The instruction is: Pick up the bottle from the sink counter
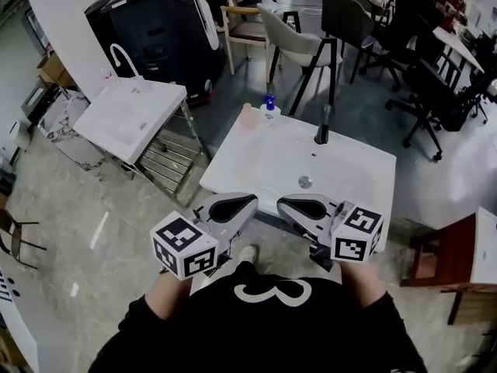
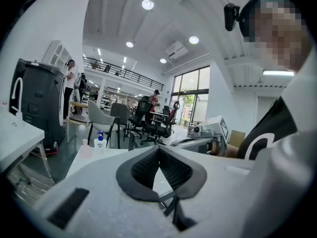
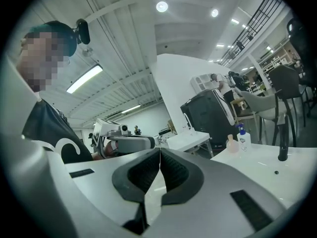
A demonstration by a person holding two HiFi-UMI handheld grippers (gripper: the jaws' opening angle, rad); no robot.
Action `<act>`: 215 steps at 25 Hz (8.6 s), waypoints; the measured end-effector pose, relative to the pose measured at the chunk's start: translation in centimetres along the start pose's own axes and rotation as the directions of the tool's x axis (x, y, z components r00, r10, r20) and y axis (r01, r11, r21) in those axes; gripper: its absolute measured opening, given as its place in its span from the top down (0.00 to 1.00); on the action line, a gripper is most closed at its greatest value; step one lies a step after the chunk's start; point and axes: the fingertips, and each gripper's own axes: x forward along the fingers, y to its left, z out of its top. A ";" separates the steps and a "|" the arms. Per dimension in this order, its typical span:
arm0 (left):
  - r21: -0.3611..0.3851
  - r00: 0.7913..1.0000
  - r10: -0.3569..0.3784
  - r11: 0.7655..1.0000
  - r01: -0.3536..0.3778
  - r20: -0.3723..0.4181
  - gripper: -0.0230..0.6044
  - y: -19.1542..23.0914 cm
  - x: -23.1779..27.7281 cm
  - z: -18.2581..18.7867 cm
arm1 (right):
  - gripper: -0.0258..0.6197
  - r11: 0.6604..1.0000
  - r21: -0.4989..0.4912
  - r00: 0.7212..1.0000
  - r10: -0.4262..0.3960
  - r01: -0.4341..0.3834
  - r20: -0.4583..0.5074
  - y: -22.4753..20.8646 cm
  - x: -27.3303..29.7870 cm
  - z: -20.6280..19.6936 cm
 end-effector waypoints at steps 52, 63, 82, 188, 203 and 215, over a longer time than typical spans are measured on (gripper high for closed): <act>-0.145 0.961 -0.036 0.989 -0.004 -0.274 0.94 29.8 17.6 -4.9 | 0.94 0.903 0.263 0.937 -0.302 0.340 -0.173 -26.5 9.1 -2.3; -0.099 0.962 0.087 0.988 -0.116 -0.259 0.94 36.9 19.7 -7.6 | 0.94 0.873 0.330 0.927 -0.291 0.358 -0.235 -29.0 9.5 -5.5; 0.041 0.956 0.133 0.991 -0.127 -0.260 0.40 42.5 23.9 -11.7 | 0.94 0.822 0.418 0.912 -0.273 0.387 -0.307 -30.2 8.8 -9.6; 0.050 0.990 -0.011 0.999 0.018 -0.142 0.33 21.9 14.0 -2.2 | 0.94 0.841 0.318 0.894 -0.444 0.437 -0.057 -16.9 0.3 -6.3; 0.111 0.983 -0.172 0.977 0.179 -0.071 0.33 8.1 7.3 0.8 | 0.94 0.894 0.160 0.892 -0.438 0.419 0.109 -8.1 -3.2 -0.6; 0.164 0.971 -0.228 0.957 0.237 -0.074 0.33 2.0 5.7 1.1 | 0.94 0.902 0.052 0.884 -0.430 0.428 0.181 -3.6 -5.8 2.5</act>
